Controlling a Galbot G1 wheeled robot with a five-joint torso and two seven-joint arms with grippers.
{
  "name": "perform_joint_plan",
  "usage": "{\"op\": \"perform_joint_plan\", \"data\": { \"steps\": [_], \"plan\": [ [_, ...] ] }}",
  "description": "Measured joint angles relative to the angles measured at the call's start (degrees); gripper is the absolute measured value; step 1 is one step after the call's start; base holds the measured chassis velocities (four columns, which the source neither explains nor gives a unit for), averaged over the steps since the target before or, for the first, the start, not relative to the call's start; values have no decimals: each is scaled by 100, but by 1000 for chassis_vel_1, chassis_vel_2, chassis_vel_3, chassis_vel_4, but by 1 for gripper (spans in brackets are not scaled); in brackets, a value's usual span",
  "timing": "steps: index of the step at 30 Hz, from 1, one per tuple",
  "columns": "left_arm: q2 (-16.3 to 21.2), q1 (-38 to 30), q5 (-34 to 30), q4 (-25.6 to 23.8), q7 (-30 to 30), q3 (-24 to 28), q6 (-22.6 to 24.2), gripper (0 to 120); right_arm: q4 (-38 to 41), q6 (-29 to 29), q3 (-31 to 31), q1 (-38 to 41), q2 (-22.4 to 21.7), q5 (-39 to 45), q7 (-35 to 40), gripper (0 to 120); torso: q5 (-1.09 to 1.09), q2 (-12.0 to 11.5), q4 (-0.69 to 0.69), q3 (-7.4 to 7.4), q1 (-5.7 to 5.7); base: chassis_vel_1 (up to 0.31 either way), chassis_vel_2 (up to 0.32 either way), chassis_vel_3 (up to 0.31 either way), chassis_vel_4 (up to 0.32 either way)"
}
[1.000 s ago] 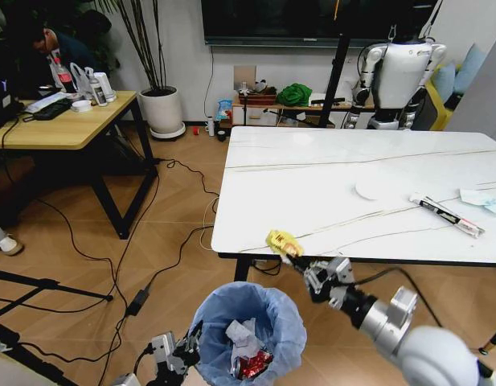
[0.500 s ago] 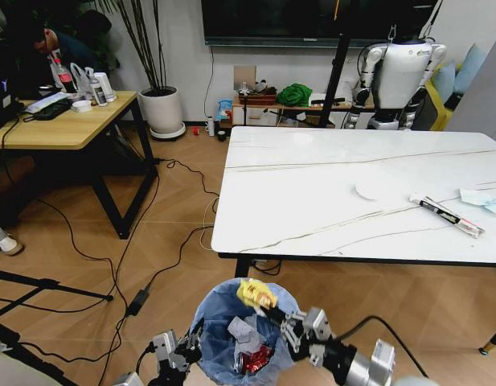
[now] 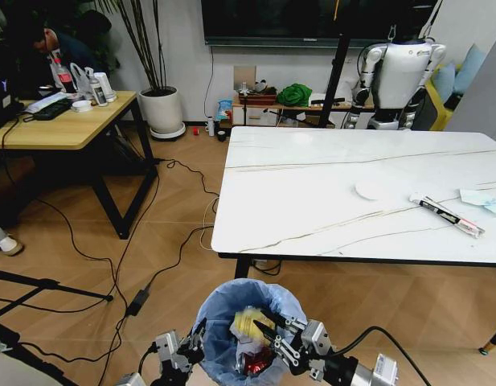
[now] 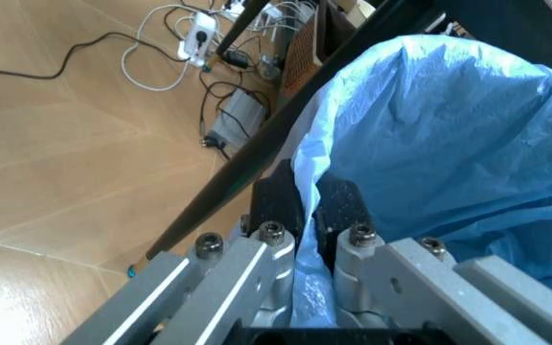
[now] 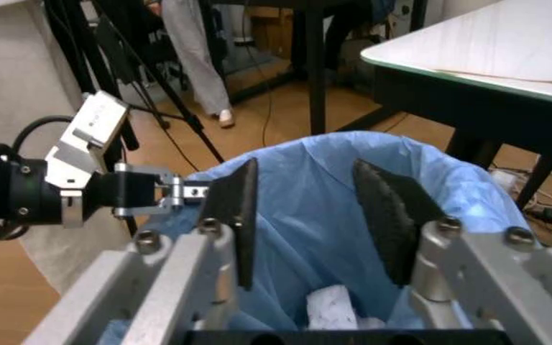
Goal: Pick up the trash bin and place the trash from the table into it.
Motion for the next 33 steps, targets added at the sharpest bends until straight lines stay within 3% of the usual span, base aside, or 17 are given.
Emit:
{"op": "perform_joint_plan", "data": {
  "steps": [1, 3, 5, 7, 9, 11, 13, 17, 23, 33],
  "plan": [
    [-4, 20, 10, -9, 0, -24, 1, 0, 4, -12, 44, 55, 54, 70, 77, 46, 0, 0, -1, 0, 0, 0, 0, 0, 0],
    [-5, 34, 17, -14, 0, -32, 1, 0, 13, -28, 70, 87, 76, 116, 125, 48, 0, 0, -1, 0, 0, 0, 0, 0, 0],
    [-22, 104, 83, -34, 6, -48, 1, 0, 91, -116, 342, 218, 158, 288, 320, 60, 0, 0, 0, 0, 0, 0, 0, 0, 0],
    [-30, 117, 103, -38, 9, -53, 0, 0, 115, -148, 450, 244, 174, 333, 360, 61, 0, 0, 0, 0, 0, 0, 0, 0, 0],
    [-79, 159, 174, -65, 21, -87, -12, 0, 197, -374, 968, 339, 209, 633, 703, 74, 1, 0, 1, 0, 0, 0, 0, 0, 0],
    [-85, 161, 182, -69, 22, -93, -15, 0, 206, -447, 1094, 368, 208, 712, 843, 77, 1, 0, -1, 0, 0, 0, 0, 0, 0],
    [-124, 159, 228, -90, 27, -101, -26, 0, 194, -703, 1676, 545, 151, 1017, 1370, 90, 1, 0, -1, 0, 0, 0, 0, 0, 0],
    [-139, 159, 261, -134, 41, -110, -41, 0, 102, -773, 2303, 662, 103, 1370, 1714, 99, 2, 0, 1, 0, 1, 0, 0, 0, 0],
    [-176, 156, 292, -175, 55, -156, -62, 0, -83, -765, 2985, 553, 162, 1574, 1732, 100, 1, 0, -1, 0, 1, 0, 0, 0, 0],
    [-138, 189, 285, -259, 59, -369, -100, 0, -563, -495, 4045, -160, 426, 1815, 1063, 100, 2, 0, 0, 0, 1, 0, 0, 0, 0]
  ]
}}
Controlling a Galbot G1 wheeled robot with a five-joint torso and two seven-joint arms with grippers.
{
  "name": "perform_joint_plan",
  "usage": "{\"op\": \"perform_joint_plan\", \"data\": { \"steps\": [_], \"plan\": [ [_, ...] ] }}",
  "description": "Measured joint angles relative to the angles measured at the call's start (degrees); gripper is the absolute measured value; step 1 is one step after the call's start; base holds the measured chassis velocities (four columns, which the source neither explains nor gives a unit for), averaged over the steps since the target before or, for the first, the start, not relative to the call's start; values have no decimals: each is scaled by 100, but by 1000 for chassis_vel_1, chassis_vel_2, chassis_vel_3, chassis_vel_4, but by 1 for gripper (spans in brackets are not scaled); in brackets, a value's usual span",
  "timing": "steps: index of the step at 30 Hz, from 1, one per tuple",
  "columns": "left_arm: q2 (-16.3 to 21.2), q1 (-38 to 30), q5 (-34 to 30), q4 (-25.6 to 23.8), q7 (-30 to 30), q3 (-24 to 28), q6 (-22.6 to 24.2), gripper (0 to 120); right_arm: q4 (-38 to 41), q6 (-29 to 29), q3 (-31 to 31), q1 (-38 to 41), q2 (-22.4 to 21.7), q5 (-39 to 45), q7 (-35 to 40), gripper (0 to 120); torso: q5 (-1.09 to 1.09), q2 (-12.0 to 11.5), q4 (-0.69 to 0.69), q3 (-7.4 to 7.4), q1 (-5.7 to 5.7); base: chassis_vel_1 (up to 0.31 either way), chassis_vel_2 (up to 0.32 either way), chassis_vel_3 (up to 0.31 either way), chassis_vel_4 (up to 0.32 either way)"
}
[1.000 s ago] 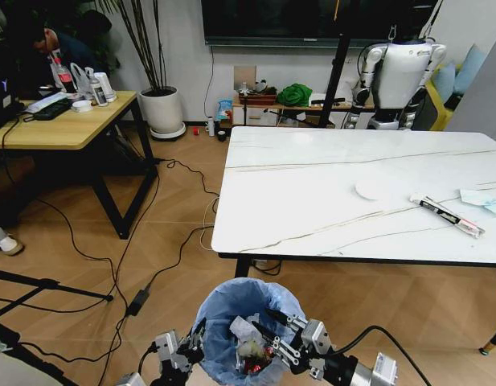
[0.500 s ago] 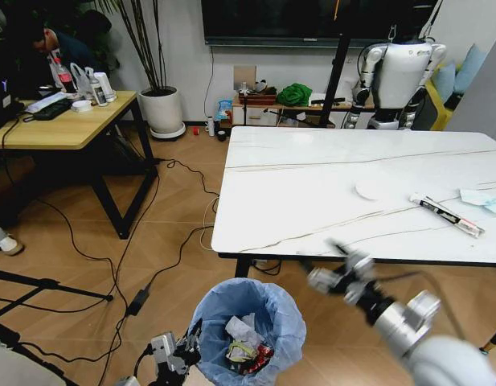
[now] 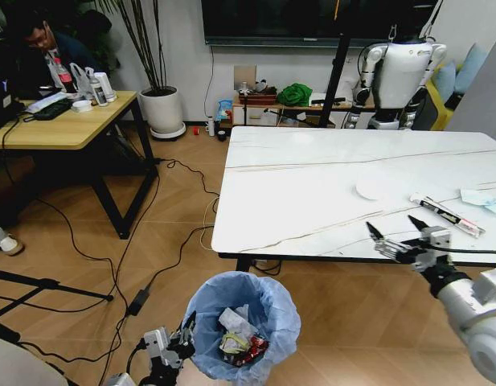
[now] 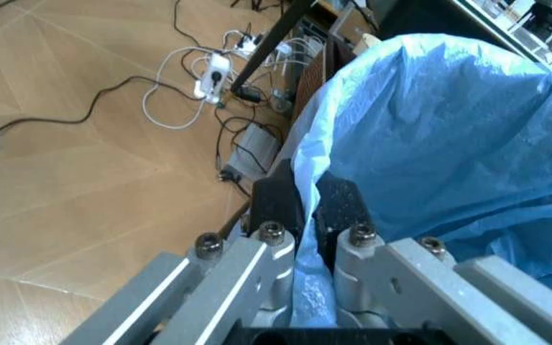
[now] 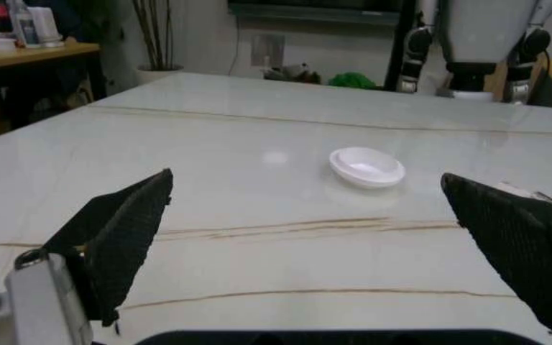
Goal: Pick up the trash bin and place the trash from the table into it.
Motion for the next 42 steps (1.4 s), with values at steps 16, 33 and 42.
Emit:
{"op": "perform_joint_plan", "data": {
  "steps": [16, 33, 42],
  "plan": [
    [32, -21, -60, 11, -6, -62, -38, 0, -585, 452, 537, -245, 705, -194, -652, 100, -2, 0, -1, 0, -2, 0, 0, 0, 0],
    [26, -27, -88, 5, -11, -41, -46, 0, -668, 435, 396, -167, 792, -67, -598, 100, -2, 0, 0, 0, -1, 0, 0, 0, 0],
    [-9, -32, -74, 14, -14, -28, -46, 0, -682, 443, 396, -164, 765, -31, -601, 100, -2, 0, 1, 0, -1, -36, -39, 41, 43]
  ]
}}
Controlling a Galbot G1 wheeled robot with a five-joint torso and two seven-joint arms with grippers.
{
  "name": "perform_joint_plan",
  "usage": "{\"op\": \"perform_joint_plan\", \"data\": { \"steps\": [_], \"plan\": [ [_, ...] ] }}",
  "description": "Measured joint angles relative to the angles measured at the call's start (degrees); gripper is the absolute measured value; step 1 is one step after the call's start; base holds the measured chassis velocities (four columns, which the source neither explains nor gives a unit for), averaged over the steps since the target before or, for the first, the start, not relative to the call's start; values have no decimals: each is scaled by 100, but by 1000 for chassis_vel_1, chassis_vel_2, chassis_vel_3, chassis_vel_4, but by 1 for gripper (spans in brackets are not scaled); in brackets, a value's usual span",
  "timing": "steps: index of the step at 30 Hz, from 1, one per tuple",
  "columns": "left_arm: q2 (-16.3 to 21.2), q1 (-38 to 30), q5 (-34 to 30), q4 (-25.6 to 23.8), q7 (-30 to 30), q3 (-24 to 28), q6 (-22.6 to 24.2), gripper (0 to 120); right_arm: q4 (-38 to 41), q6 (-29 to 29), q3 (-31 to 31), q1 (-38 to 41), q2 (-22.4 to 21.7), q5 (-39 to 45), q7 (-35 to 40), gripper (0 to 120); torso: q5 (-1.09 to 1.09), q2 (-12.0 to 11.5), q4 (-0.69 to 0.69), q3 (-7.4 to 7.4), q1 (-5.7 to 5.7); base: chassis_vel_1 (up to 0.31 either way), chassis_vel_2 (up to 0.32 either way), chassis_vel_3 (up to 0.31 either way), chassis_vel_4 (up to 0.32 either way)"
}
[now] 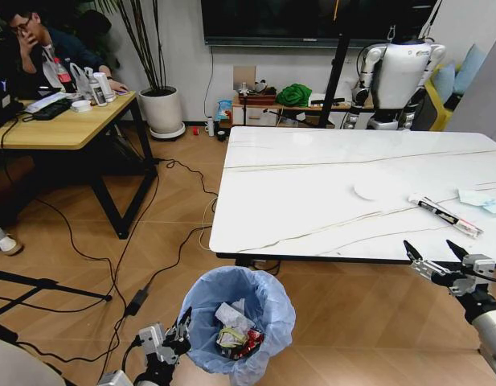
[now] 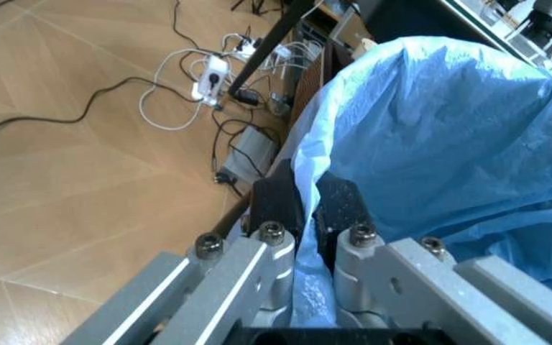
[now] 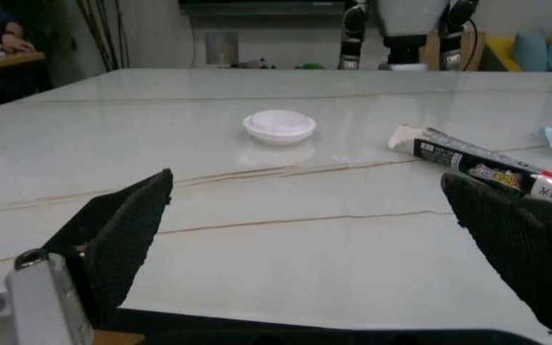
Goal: Pick up the trash bin and place the trash from the table into it.
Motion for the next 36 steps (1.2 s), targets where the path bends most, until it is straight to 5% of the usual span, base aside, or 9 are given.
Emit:
{"op": "perform_joint_plan", "data": {
  "steps": [36],
  "plan": [
    [1, 33, 66, 9, 7, 46, 6, 0, -17, 12, 18, 2, -23, 61, -36, 100, -2, 0, -1, 0, 1, -63, -68, 63, 67]
  ]
}}
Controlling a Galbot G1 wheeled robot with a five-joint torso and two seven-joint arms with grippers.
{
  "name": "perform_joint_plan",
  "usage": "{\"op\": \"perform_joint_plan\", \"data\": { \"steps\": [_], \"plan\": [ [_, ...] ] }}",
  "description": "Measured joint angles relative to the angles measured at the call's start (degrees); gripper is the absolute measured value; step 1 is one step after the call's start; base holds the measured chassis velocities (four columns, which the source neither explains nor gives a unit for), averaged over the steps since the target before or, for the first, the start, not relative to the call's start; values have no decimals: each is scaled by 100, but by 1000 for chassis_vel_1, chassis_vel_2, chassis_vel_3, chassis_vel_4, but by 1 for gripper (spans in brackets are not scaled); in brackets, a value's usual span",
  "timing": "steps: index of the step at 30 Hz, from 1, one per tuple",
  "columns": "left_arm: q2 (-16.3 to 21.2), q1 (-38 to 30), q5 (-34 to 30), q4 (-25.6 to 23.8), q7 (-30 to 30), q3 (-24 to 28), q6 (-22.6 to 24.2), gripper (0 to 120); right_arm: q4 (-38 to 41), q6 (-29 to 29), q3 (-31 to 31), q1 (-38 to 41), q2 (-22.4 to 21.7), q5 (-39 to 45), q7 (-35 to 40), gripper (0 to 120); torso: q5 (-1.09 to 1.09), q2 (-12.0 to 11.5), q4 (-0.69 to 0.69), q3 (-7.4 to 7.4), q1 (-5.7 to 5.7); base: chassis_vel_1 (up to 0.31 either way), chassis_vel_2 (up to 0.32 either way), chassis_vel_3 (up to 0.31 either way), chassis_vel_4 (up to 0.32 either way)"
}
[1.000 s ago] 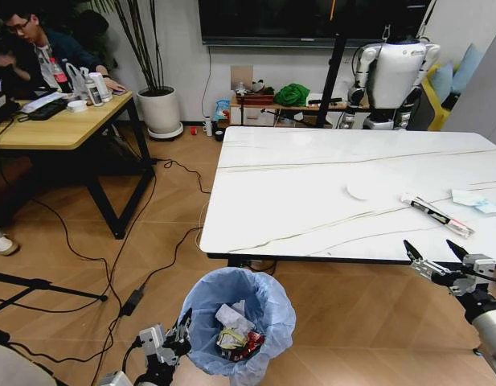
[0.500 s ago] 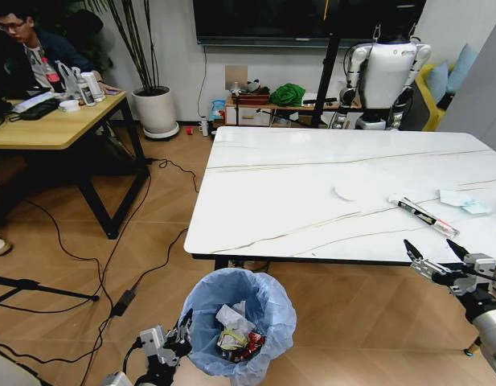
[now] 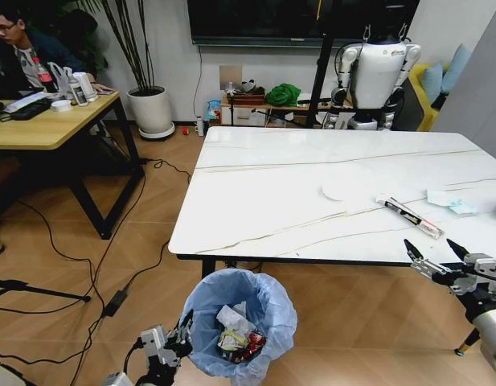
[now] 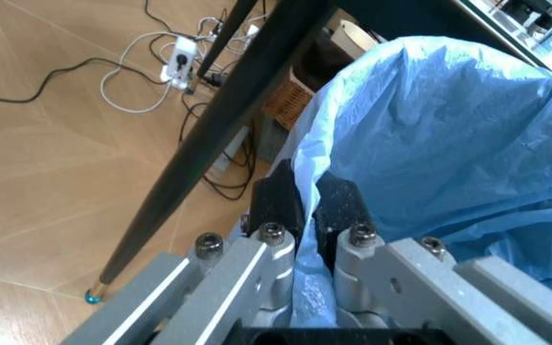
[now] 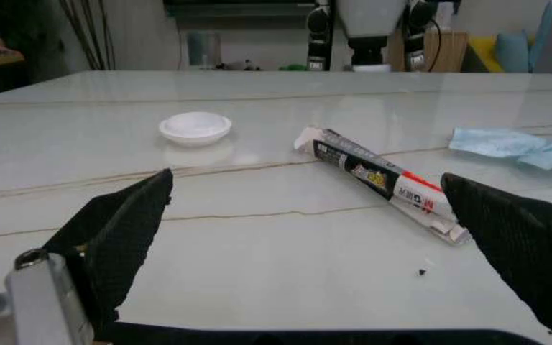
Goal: Pick up the trash bin and place the trash from the table into it.
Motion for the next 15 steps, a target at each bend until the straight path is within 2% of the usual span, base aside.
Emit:
{"op": "perform_joint_plan", "data": {
  "steps": [15],
  "plan": [
    [19, 40, 35, -28, 16, 15, -5, 0, 49, 2, 54, -55, 29, 0, -23, 100, 2, 0, 0, 0, -1, -67, -66, 64, 68]
  ]
}}
